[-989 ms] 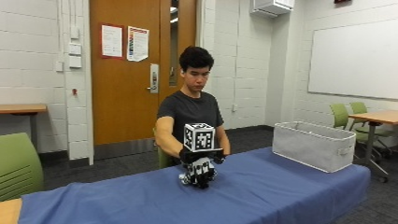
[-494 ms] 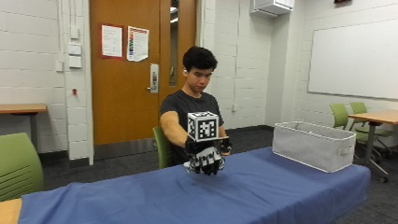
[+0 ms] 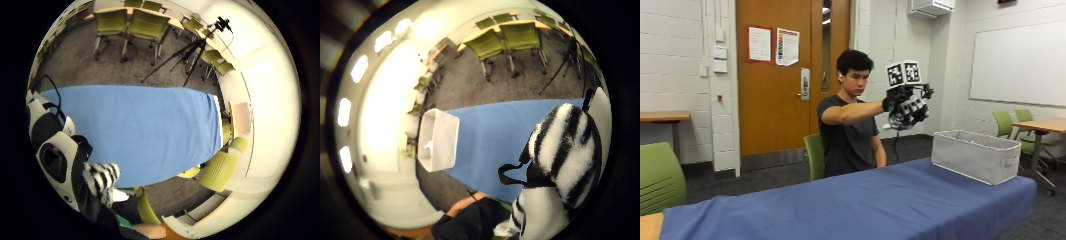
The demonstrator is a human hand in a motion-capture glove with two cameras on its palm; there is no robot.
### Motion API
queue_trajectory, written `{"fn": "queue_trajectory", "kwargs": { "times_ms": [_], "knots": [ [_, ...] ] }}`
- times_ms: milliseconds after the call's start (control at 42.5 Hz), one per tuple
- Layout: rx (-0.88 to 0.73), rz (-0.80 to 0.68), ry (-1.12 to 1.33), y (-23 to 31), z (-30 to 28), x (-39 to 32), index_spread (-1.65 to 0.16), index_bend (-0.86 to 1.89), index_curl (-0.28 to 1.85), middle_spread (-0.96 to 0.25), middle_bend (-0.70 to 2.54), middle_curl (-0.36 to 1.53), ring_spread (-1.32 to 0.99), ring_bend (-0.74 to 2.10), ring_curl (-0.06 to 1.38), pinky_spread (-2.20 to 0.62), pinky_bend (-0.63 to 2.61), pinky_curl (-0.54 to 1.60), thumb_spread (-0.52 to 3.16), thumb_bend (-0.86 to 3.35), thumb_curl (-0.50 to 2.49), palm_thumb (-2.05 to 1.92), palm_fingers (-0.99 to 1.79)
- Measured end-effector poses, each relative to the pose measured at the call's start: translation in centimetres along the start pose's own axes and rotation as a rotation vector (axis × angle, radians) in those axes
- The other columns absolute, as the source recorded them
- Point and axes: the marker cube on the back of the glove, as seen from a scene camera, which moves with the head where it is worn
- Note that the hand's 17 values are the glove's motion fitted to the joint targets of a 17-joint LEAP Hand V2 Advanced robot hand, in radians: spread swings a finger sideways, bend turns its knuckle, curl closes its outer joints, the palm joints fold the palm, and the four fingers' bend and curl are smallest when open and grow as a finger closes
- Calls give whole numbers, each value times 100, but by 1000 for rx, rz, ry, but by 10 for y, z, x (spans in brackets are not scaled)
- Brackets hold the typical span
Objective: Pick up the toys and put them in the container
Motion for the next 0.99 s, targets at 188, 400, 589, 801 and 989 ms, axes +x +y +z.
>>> {"fn": "queue_trajectory", "kwargs": {
  "times_ms": [188,400,589,801,989],
  "knots": [
    [60,-166,0,-10,-39,-115,-31,50,82,-28,106,63,-38,114,45,-47,75,35,84,5,76,59,125],
    [54,-525,-157,8,-67,-259,-30,50,85,-27,107,64,-38,115,46,-47,75,36,85,2,79,60,123],
    [90,-526,-60,10,-65,-376,-30,49,86,-27,108,64,-38,116,46,-47,75,37,85,1,82,60,123],
    [89,-782,-206,-17,-54,-390,-30,48,87,-27,107,63,-37,116,46,-47,76,37,86,-1,85,61,122],
    [69,-627,-254,-21,-35,-435,-30,47,88,-27,107,63,-37,116,45,-47,75,37,87,-1,87,61,122]
  ]
}}
